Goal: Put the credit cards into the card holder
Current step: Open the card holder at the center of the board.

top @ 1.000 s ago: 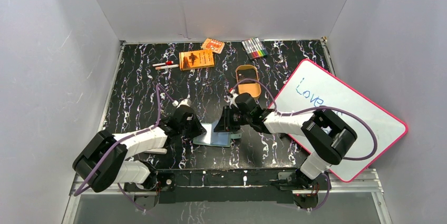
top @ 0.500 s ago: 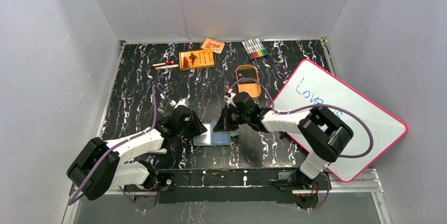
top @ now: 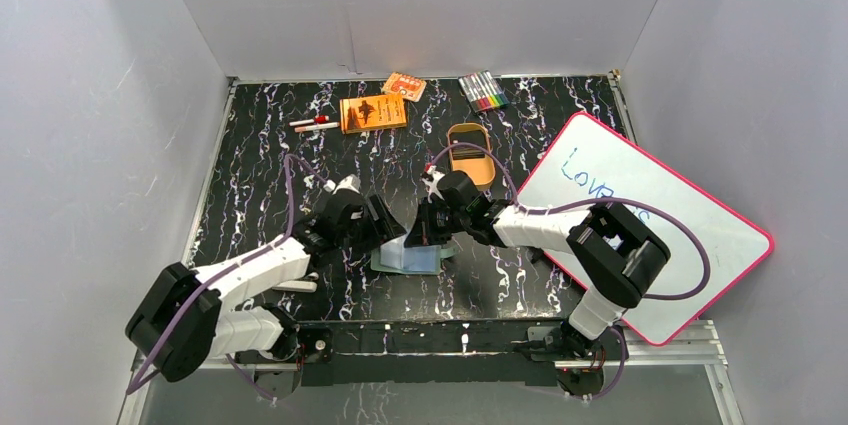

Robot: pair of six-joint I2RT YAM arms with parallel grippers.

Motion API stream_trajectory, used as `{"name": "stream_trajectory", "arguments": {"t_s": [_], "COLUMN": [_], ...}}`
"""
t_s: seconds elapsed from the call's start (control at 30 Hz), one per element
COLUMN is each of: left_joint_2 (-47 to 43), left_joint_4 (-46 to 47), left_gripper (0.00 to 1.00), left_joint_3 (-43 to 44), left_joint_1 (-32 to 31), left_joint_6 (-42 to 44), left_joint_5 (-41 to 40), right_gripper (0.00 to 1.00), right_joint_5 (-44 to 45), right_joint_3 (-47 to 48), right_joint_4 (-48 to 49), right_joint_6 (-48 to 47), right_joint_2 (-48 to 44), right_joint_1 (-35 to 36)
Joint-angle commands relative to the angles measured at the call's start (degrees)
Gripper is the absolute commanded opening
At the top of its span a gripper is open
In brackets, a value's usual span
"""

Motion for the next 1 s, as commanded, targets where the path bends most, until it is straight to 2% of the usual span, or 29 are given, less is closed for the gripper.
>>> {"name": "stream_trajectory", "arguments": {"t_s": [0.0, 0.13, 0.27, 0.47, 0.57, 0.67, 0.8, 0.97], "left_joint_2": [2.81, 3.56, 2.87, -4.57, -8.27, -7.66, -1.13, 2.76], "left_joint_4": [2.15, 4.52, 2.21, -11.58, -13.44, -8.62, -1.28, 5.33], "left_gripper": [0.68, 0.68, 0.69, 0.72, 0.75, 0.76, 0.75, 0.73], "left_joint_3": [3.37, 2.60, 3.75, 7.72, 8.26, 8.07, 7.50, 5.38], "left_joint_1": [0.75, 1.74, 2.60, 2.71, 2.71, 2.71, 2.78, 3.13], "left_joint_6": [-0.94, -2.14, -1.81, 0.72, 1.06, 1.19, -0.60, -2.21], "left_joint_5": [4.69, 6.87, 6.75, -3.28, -5.16, -0.12, 7.97, 12.09], "right_gripper": [0.00, 0.00, 0.02, 0.00, 0.00, 0.00, 0.02, 0.21], "right_joint_5": [-0.33, -0.70, -0.39, 0.51, 0.59, 0.02, -1.16, -3.28], "right_joint_3": [2.04, 1.39, 1.05, 1.96, 1.91, 1.90, 1.69, 0.51], "right_joint_4": [0.96, 1.63, 1.62, 0.32, 0.60, 1.57, 3.04, 5.57], "right_joint_6": [-1.66, -2.58, -3.27, -4.06, -4.27, -4.16, -4.16, -4.58], "right_joint_2": [-0.26, -0.18, 0.15, 0.37, 0.26, 0.73, 0.75, -0.20], "right_joint_1": [0.38, 0.40, 0.42, 0.43, 0.38, 0.38, 0.34, 0.33]}}
